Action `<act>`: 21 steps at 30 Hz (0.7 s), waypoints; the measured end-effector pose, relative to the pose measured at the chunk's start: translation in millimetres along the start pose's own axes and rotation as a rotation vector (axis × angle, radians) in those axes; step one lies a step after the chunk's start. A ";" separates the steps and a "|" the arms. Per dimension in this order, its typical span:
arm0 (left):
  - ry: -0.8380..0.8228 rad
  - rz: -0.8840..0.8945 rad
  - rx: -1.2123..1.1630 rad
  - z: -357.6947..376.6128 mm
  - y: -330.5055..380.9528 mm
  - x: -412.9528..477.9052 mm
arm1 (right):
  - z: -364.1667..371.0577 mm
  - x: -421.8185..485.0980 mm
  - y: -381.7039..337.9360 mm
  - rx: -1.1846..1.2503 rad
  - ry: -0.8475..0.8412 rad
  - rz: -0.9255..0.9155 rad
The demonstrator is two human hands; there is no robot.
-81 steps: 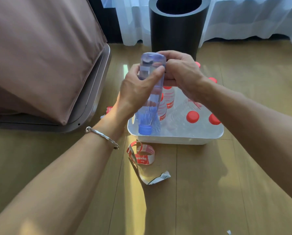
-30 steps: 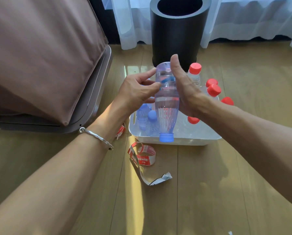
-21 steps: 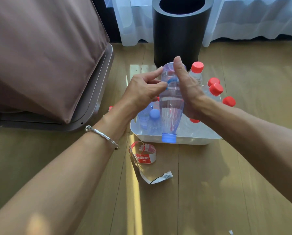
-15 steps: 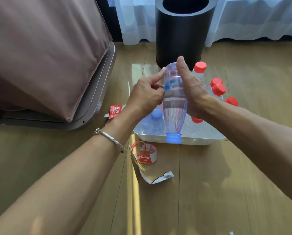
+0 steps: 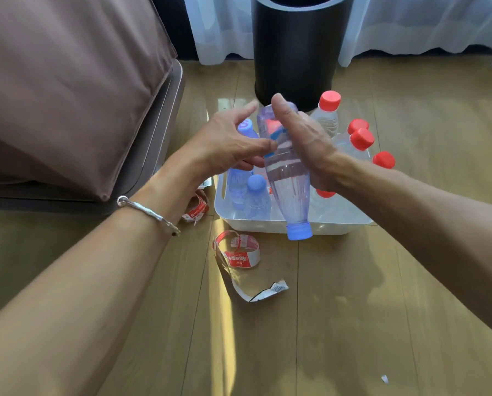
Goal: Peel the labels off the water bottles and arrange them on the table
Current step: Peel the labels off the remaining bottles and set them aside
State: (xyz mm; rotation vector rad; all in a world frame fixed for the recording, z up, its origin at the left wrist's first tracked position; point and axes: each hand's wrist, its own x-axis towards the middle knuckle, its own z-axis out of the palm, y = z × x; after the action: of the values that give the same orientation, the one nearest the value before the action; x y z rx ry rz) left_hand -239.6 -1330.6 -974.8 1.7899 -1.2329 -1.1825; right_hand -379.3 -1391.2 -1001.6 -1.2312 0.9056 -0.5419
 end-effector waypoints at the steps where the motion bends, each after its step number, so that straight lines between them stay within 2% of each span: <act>1: -0.027 -0.002 0.024 0.8 -0.6 -0.5 | 0.0 0.4 2.9 -0.008 -0.011 0.001; 6: 0.016 0.055 0.122 6.1 -14.2 1.5 | 1.3 -1.5 4.5 -0.011 -0.011 0.008; 13: -0.087 0.028 0.029 -6.5 -6.3 -1.0 | 2.2 4.3 -0.2 0.003 -0.021 -0.005; 21: -0.060 0.031 0.027 0.2 -3.9 -4.5 | -0.3 1.1 2.3 -0.072 -0.008 -0.047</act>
State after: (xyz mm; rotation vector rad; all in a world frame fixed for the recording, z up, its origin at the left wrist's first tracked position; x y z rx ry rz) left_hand -239.1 -1325.1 -976.8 1.7600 -1.3123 -1.2151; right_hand -379.2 -1391.6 -1004.1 -1.3220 0.8973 -0.5452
